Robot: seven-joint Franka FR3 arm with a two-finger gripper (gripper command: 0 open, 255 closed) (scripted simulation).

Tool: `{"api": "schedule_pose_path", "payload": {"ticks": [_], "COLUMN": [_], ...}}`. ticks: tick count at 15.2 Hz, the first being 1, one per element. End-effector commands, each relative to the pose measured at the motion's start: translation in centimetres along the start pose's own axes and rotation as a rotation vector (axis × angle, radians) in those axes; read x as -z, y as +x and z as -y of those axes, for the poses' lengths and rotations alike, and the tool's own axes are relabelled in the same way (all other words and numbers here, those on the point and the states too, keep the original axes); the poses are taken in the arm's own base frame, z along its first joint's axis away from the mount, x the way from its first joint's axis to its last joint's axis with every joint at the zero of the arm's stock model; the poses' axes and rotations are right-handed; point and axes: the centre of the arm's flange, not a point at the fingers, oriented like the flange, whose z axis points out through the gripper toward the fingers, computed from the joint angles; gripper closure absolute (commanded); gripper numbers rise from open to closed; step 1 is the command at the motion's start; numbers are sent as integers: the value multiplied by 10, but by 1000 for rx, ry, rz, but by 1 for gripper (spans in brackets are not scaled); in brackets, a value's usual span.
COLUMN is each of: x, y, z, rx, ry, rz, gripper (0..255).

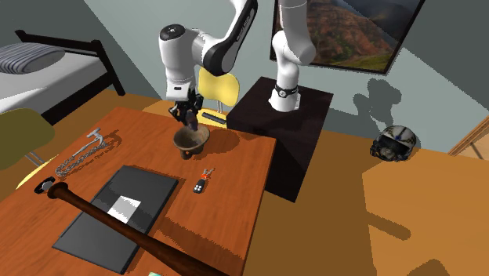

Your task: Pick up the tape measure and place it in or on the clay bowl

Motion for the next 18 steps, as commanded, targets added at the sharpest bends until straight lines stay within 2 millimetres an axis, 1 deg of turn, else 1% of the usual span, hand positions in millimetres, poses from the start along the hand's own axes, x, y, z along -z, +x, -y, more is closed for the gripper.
{"api": "schedule_pose_path", "payload": {"ticks": [1,15,16,18], "x": [-1,-74,-77,-77], "y": [-31,-22,-22,-22], "z": [6,5,5,5], "rx": [1,1,1,1], "ry": [-1,-1,-1,-1], "rz": [0,0,0,0], "gripper": [255,255,255,255]}}
